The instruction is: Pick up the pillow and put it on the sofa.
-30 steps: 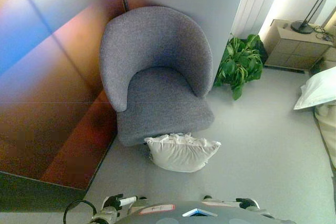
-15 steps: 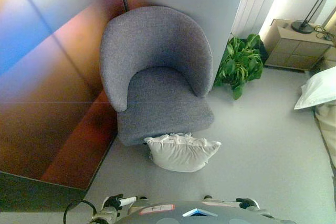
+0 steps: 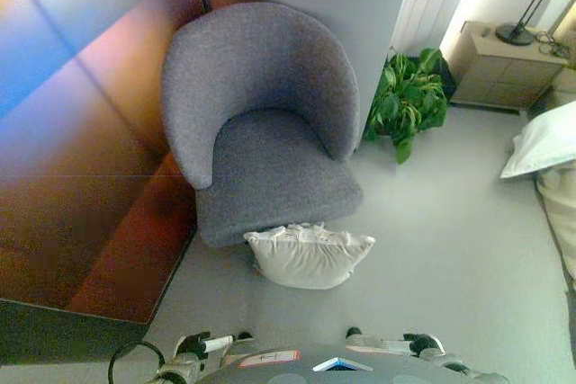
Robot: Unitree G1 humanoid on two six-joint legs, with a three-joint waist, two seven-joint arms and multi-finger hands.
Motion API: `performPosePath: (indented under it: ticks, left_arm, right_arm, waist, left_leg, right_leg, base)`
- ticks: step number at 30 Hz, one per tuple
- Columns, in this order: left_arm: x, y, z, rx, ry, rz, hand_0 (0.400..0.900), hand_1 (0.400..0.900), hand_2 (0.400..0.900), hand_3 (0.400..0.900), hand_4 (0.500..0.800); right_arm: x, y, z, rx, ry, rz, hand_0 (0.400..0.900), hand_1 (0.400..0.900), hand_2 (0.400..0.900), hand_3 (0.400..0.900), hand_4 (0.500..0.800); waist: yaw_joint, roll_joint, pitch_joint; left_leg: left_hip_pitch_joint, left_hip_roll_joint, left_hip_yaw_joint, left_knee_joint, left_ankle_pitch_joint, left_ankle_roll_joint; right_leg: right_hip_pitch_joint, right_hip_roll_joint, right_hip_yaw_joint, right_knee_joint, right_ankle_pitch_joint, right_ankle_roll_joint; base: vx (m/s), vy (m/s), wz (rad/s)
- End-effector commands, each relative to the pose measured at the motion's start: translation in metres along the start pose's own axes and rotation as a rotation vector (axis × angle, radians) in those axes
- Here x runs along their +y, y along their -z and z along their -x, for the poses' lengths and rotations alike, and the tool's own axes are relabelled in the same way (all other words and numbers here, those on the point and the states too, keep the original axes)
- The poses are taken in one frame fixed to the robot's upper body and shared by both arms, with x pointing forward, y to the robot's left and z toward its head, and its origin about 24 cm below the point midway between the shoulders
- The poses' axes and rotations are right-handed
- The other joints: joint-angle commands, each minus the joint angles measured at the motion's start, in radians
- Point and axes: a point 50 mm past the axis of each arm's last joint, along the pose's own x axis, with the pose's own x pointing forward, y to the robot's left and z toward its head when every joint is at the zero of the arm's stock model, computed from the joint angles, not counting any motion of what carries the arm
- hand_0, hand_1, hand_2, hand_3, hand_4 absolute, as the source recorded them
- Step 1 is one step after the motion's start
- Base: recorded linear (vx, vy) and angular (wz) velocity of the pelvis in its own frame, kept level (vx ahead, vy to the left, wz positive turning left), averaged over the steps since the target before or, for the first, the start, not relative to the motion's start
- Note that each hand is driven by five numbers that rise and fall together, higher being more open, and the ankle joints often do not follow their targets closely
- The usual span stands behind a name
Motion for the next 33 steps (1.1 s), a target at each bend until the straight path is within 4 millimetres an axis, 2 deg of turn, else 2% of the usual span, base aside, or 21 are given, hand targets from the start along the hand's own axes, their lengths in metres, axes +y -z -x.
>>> performPosePath:
  ticks: [1,5,7,9,11,13,15,17,18,20,21,24,26,27,30,33]
  left_arm:
    - [0.000,0.000,0.000,-0.005,-0.007,0.041,0.900,0.900,0.900,0.900,0.800]
    - [0.001,0.007,0.000,0.016,-0.008,0.024,0.900,0.900,0.900,0.900,0.800]
    - [0.005,0.007,0.000,0.016,-0.024,0.004,0.900,0.900,0.900,0.900,0.800]
    - [0.011,0.008,0.000,0.017,-0.042,0.015,0.900,0.900,0.900,0.900,0.800]
    - [0.020,0.002,-0.001,-0.002,-0.061,0.026,0.900,0.900,0.900,0.900,0.800]
    - [0.029,-0.008,-0.002,-0.024,-0.076,-0.012,0.900,0.900,0.900,0.900,0.800]
    - [0.036,-0.016,-0.002,-0.038,-0.083,-0.059,0.900,0.900,0.900,0.900,0.800]
    - [0.041,-0.022,-0.002,-0.047,-0.092,-0.087,0.900,0.900,0.900,0.900,0.800]
    - [0.043,-0.027,-0.002,-0.050,-0.097,-0.089,0.900,0.900,0.900,0.900,0.800]
    - [0.046,-0.040,-0.001,-0.069,-0.107,-0.085,0.900,0.900,0.900,0.900,0.800]
    - [0.047,-0.048,-0.001,-0.091,-0.109,-0.073,0.900,0.900,0.900,0.900,0.800]
    - [0.048,-0.080,0.002,-0.186,-0.113,-0.022,0.900,0.900,0.900,0.900,0.800]
    - [0.044,-0.090,0.004,-0.212,-0.120,0.019,0.900,0.900,0.900,0.900,0.800]
    - [0.042,-0.089,0.004,-0.212,-0.120,0.016,0.900,0.900,0.900,0.900,0.800]
    - [0.035,-0.079,0.002,-0.192,-0.102,-0.009,0.900,0.900,0.900,0.900,0.800]
    - [0.035,-0.077,0.002,-0.185,-0.093,-0.027,0.900,0.900,0.900,0.900,0.800]
  right_arm:
    - [-0.026,-0.023,-0.001,-0.052,0.085,0.091,0.900,0.900,0.900,0.900,0.800]
    - [-0.034,-0.025,-0.002,-0.054,0.090,0.078,0.900,0.900,0.900,0.900,0.800]
    - [-0.034,-0.025,-0.002,-0.052,0.087,0.096,0.900,0.900,0.900,0.900,0.800]
    - [-0.032,-0.029,-0.001,-0.054,0.086,0.157,0.900,0.900,0.900,0.900,0.800]
    - [-0.029,-0.028,-0.001,-0.046,0.078,0.214,0.900,0.900,0.900,0.900,0.800]
    - [-0.023,-0.024,-0.001,-0.039,0.073,0.260,0.900,0.900,0.900,0.900,0.800]
    - [-0.021,-0.027,-0.001,-0.040,0.081,0.258,0.900,0.900,0.900,0.900,0.800]
    - [-0.023,-0.031,0.000,-0.062,0.097,0.305,0.900,0.900,0.900,0.900,0.800]
    - [-0.024,-0.036,0.000,-0.081,0.108,0.343,0.900,0.900,0.900,0.900,0.800]
    - [-0.026,-0.050,0.002,-0.130,0.141,0.392,0.900,0.900,0.900,0.900,0.800]
    - [-0.027,-0.063,0.003,-0.178,0.156,0.413,0.900,0.900,0.900,0.900,0.800]
    - [-0.034,-0.119,0.016,-0.338,0.272,0.522,0.900,0.900,0.900,0.900,0.800]
    - [-0.035,-0.143,0.025,-0.407,0.346,0.618,0.900,0.900,0.900,0.900,0.800]
    - [-0.034,-0.150,0.029,-0.433,0.378,0.657,0.900,0.900,0.900,0.900,0.800]
    - [-0.039,-0.164,0.037,-0.516,0.492,0.756,0.900,0.900,0.900,0.900,0.800]
    - [-0.050,-0.176,0.044,-0.542,0.585,0.758,0.900,0.900,0.900,0.900,0.800]
  waist:
    - [0.041,-0.029,0.098]
    - [0.077,0.007,0.115]
    - [0.090,0.005,0.105]
    - [0.111,-0.003,0.089]
    - [0.114,-0.012,0.075]
    - [0.122,-0.018,0.055]
    - [0.119,-0.016,0.046]
    - [0.103,-0.004,0.043]
    - [0.096,0.006,0.046]
    - [0.095,0.010,0.058]
    - [0.096,0.009,0.073]
    - [0.097,-0.015,0.149]
    - [0.096,-0.019,0.188]
    - [0.100,-0.025,0.195]
    - [0.125,-0.031,0.205]
    - [0.137,-0.025,0.214]
  left_leg:
    - [-0.146,0.018,-0.065,0.271,0.164,0.021]
    - [-0.165,0.063,0.020,0.018,0.255,-0.014]
    - [-0.172,0.062,0.064,-0.060,0.250,-0.017]
    - [-0.152,0.032,0.032,-0.093,0.163,0.008]
    - [-0.157,-0.004,0.037,-0.035,0.106,0.032]
    - [-0.158,-0.033,0.043,-0.008,0.063,0.075]
    - [-0.137,-0.080,0.020,-0.011,0.035,0.122]
    - [-0.102,-0.101,0.010,-0.028,0.017,0.145]
    - [-0.074,-0.105,0.003,-0.043,0.012,0.149]
    - [-0.058,-0.102,-0.001,-0.046,0.005,0.136]
    - [-0.064,-0.101,-0.004,-0.040,-0.004,0.126]
    - [-0.100,-0.094,0.013,-0.012,-0.066,0.104]
    - [-0.143,-0.066,0.010,0.053,-0.086,0.098]
    - [-0.168,-0.049,0.006,0.093,-0.088,0.096]
    - [-0.199,-0.003,0.020,0.145,-0.076,0.073]
    - [-0.209,0.000,0.006,0.137,-0.073,0.065]
  right_leg:
    - [-0.017,0.023,0.040,0.088,0.007,-0.082]
    - [0.073,0.023,0.006,0.073,-0.042,-0.058]
    - [0.133,0.007,-0.003,0.048,-0.059,-0.041]
    - [0.141,-0.032,-0.011,0.053,-0.064,-0.023]
    - [0.162,-0.065,0.005,0.074,-0.071,-0.001]
    - [0.164,-0.103,0.003,0.138,-0.078,0.012]
    - [0.103,-0.126,0.039,0.296,0.008,0.015]
    - [0.013,-0.129,0.062,0.393,0.052,0.005]
    - [-0.051,-0.140,0.051,0.395,0.060,-0.006]
    - [-0.109,-0.155,0.023,0.290,0.062,-0.013]
    - [-0.138,-0.161,0.017,0.221,0.078,-0.007]
    - [-0.296,-0.206,-0.010,0.118,0.220,0.045]
    - [-0.352,-0.222,0.016,0.172,0.213,0.049]
    - [-0.350,-0.224,0.018,0.197,0.193,0.050]
    - [-0.291,-0.249,-0.055,0.198,0.166,0.058]
    - [-0.292,-0.256,-0.073,0.195,0.154,0.063]
  base:
    - [0.15,0.090,-0.29]
    - [0.33,0.172,0.02]
    - [0.37,0.137,0.00]
    - [0.38,0.169,-0.37]
    - [0.32,0.144,-0.16]
    - [0.33,0.140,0.20]
    - [0.31,0.139,0.35]
    - [0.30,0.080,0.26]
    - [0.22,-0.036,0.07]
    - [0.08,-0.199,-0.05]
    - [-0.07,-0.312,-0.03]
    - [-0.24,-0.325,0.09]
    - [-0.12,-0.238,0.20]
    - [0.01,-0.241,0.28]
    - [0.08,-0.159,0.16]
    - [0.03,-0.054,0.17]
